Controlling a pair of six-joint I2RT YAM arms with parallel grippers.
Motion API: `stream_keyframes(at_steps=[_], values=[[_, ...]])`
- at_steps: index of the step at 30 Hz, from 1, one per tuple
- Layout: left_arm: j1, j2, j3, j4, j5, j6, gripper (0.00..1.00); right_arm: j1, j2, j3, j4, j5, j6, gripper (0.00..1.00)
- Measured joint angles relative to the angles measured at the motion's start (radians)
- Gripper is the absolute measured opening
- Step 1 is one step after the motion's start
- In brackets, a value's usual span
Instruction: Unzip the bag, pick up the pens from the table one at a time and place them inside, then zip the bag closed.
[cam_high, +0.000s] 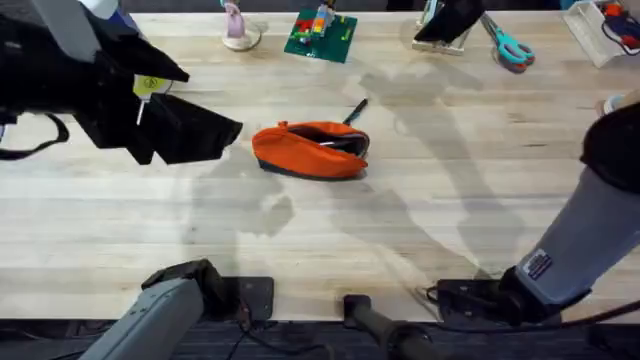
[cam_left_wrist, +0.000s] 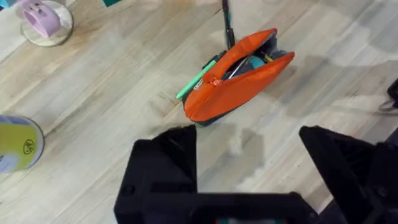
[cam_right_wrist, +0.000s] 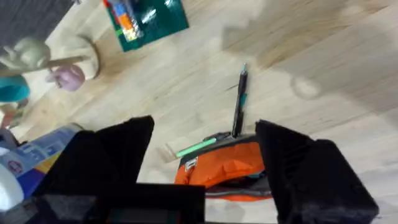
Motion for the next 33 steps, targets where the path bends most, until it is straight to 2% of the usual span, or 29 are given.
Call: stream_keyframes(at_steps=[14, 22, 33], values=[[0.0, 0.0, 0.0, 0.0, 0.0, -0.002, 0.993, 0.066, 0.238, -0.013, 0.006, 0.112, 0.107, 0.999], [0.0, 0.0, 0.0, 0.0, 0.0, -0.002, 0.995, 0.082, 0.288, -0.014, 0.005, 0.195, 0.125, 0.999], [0.0, 0.0, 0.0, 0.0, 0.0, -0.002, 0.993, 0.09, 0.374, -0.015, 0.01, 0.212, 0.138, 0.999]])
